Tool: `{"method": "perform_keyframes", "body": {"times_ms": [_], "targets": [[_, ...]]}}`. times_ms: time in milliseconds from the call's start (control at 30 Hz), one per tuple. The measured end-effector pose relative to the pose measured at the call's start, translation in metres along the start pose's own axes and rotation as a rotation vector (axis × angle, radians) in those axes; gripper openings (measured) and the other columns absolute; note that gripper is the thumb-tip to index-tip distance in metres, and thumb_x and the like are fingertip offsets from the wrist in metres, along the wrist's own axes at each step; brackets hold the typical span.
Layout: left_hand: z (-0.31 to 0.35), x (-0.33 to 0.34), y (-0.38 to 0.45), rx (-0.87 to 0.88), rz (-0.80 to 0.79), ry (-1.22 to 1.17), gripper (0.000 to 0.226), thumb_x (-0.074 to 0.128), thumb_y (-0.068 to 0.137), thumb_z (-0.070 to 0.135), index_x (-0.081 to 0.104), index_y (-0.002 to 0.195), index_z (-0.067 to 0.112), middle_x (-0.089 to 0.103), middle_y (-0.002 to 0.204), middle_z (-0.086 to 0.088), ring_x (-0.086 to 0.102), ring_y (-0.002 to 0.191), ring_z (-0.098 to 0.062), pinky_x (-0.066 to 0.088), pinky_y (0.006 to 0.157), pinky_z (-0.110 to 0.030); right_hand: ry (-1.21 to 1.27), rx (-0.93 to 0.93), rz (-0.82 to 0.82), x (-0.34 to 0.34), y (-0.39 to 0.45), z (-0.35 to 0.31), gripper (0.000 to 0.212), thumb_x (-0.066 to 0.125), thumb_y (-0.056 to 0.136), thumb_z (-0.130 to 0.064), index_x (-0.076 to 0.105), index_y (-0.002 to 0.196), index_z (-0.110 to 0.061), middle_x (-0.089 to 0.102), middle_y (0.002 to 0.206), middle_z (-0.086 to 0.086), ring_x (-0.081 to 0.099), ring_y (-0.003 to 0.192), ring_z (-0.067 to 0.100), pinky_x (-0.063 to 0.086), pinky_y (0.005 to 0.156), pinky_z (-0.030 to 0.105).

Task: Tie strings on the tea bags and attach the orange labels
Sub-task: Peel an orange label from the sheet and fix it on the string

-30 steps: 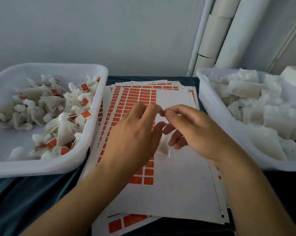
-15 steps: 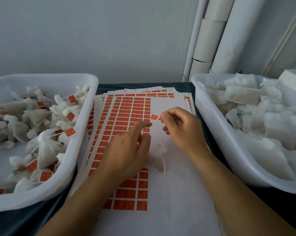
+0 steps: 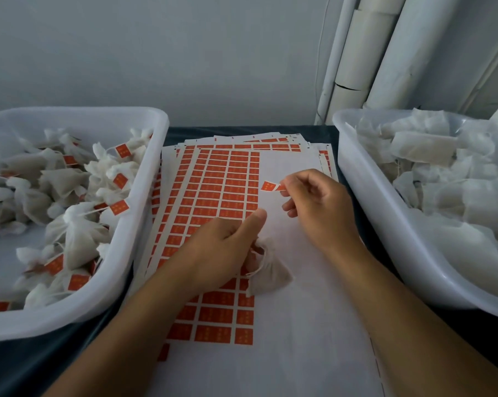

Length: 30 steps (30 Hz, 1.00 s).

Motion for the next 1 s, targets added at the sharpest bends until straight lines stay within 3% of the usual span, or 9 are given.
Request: {"method": "perform_keyframes", "body": {"times_ms": [67,133,233,500,600,700,800,933,1000], "targets": [[-0.001,-0.004,-0.002,0.029,-0.036,0.076,0.056,0.029,0.091,0.077,0.065,0.094,0.033,0.069,0.079,0.014,0.066,0.071,0.005,0.047,0.063,-0.012,0.006,0.010,0.012,-0.001,0.001,0.000,0.018,0.061,0.101,-0.037,0.071,0.097,-0.023,0.074,0.088,-0.016,0.073,0.076,0.006,0.059,0.065,0.018],[-0.001,-0.012,-0.006,0.089,-0.048,0.136,0.019,0.050,0.102,0.049,0.048,0.115,0.062,0.062,0.097,0.030,0.064,0.084,0.011,0.051,0.061,-0.008,0.012,0.020,0.020,-0.002,0.002,0.001,0.018,0.061,0.101,-0.037,0.071,0.097,-0.022,0.074,0.088,-0.017,0.073,0.075,0.006,0.058,0.064,0.018],[-0.005,-0.016,-0.004,0.321,-0.014,0.326,0.068,0.066,0.096,0.021,0.035,0.120,0.076,0.041,0.123,0.037,0.059,0.098,0.008,0.054,0.072,-0.008,0.016,0.024,0.021,-0.002,0.002,0.002,0.019,0.061,0.101,-0.037,0.071,0.098,-0.021,0.074,0.089,-0.018,0.073,0.076,0.006,0.057,0.064,0.015],[0.003,-0.011,-0.003,0.542,0.108,0.343,0.020,0.068,0.090,0.038,0.077,0.109,0.039,0.056,0.110,0.026,0.060,0.096,0.003,0.054,0.082,-0.012,0.030,0.029,0.022,-0.002,0.001,0.001,0.019,0.061,0.101,-0.035,0.071,0.097,-0.020,0.074,0.087,-0.017,0.072,0.074,0.006,0.056,0.063,0.015],[0.004,-0.010,-0.003,0.535,0.113,0.253,0.028,0.059,0.088,0.047,0.078,0.104,0.034,0.059,0.104,0.024,0.061,0.098,-0.001,0.053,0.083,-0.012,0.035,0.028,0.013,-0.002,0.001,0.000,0.019,0.061,0.101,-0.033,0.072,0.097,-0.018,0.074,0.088,-0.013,0.073,0.073,0.008,0.058,0.064,0.018],[0.006,-0.007,-0.004,0.506,0.142,0.099,0.007,0.066,0.093,0.036,0.072,0.092,0.033,0.064,0.100,0.021,0.062,0.099,-0.007,0.057,0.078,-0.020,0.038,0.041,-0.001,-0.003,0.000,-0.003,0.018,0.061,0.101,-0.034,0.071,0.099,-0.020,0.075,0.091,-0.013,0.073,0.075,0.008,0.059,0.066,0.020],[0.008,-0.003,-0.006,0.455,0.114,-0.133,0.011,0.063,0.098,0.027,0.071,0.092,0.024,0.069,0.089,0.012,0.067,0.089,-0.014,0.057,0.073,-0.019,0.067,0.042,-0.008,-0.003,-0.001,-0.006,0.015,0.062,0.101,-0.033,0.071,0.099,-0.020,0.075,0.089,-0.015,0.073,0.076,0.009,0.058,0.064,0.018],[0.013,0.000,-0.008,0.355,0.069,-0.487,0.018,0.059,0.097,0.030,0.071,0.091,0.017,0.075,0.094,-0.002,0.070,0.089,-0.029,0.062,0.077,-0.035,0.094,0.042,-0.022,-0.005,-0.002,-0.009,0.005,0.069,0.097,-0.030,0.070,0.099,-0.026,0.073,0.092,-0.018,0.073,0.078,0.008,0.058,0.064,0.018],[0.012,-0.001,-0.008,0.269,0.066,-0.593,0.021,0.058,0.095,0.034,0.072,0.091,0.018,0.076,0.099,0.000,0.072,0.094,-0.023,0.060,0.080,-0.025,0.112,0.051,-0.022,-0.005,-0.003,-0.010,0.005,0.071,0.096,-0.026,0.069,0.100,-0.027,0.074,0.092,-0.016,0.073,0.078,0.009,0.058,0.064,0.018]]}}
Point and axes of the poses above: each hand's wrist, its own y-axis towards the middle knuckle, its own x-axis out of the palm, z = x × y, the point moved 1 cm from there along y, towards the middle knuckle
